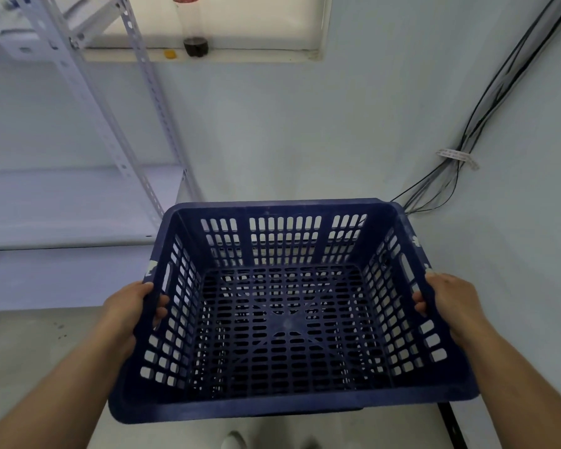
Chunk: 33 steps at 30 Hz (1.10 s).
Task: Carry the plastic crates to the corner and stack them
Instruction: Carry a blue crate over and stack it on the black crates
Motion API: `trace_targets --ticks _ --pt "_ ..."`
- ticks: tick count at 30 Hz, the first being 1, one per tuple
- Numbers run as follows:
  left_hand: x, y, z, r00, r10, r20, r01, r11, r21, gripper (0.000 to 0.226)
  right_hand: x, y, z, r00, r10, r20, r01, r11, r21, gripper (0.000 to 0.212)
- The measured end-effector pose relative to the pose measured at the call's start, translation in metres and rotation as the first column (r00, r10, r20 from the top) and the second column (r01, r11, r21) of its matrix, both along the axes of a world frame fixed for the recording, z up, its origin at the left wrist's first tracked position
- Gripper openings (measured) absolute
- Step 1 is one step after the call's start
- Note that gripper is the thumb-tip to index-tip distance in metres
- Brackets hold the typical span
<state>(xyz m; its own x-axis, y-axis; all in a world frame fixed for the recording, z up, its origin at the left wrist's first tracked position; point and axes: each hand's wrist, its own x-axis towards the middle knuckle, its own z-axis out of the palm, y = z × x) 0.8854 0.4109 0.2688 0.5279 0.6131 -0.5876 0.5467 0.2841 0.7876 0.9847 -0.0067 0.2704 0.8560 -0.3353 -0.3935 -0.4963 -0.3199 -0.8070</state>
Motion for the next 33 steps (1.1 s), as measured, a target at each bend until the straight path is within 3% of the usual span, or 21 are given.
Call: trace_targets --ticks 16,33 --pt "0.009 -0.005 -0.002 0.999 0.003 -0.036 -0.002 1.0 0.031 0.029 0.012 -0.001 0.001 0.999 -0.034 -0.016 0.035 0.998 0.055 0.027" --pt "0.002 0.003 -0.003 0.998 -0.051 -0.043 0.053 0.998 0.039 0.029 0.002 0.002 -0.006 1.0 -0.021 -0.015 0.021 1.0 0.012 0.03"
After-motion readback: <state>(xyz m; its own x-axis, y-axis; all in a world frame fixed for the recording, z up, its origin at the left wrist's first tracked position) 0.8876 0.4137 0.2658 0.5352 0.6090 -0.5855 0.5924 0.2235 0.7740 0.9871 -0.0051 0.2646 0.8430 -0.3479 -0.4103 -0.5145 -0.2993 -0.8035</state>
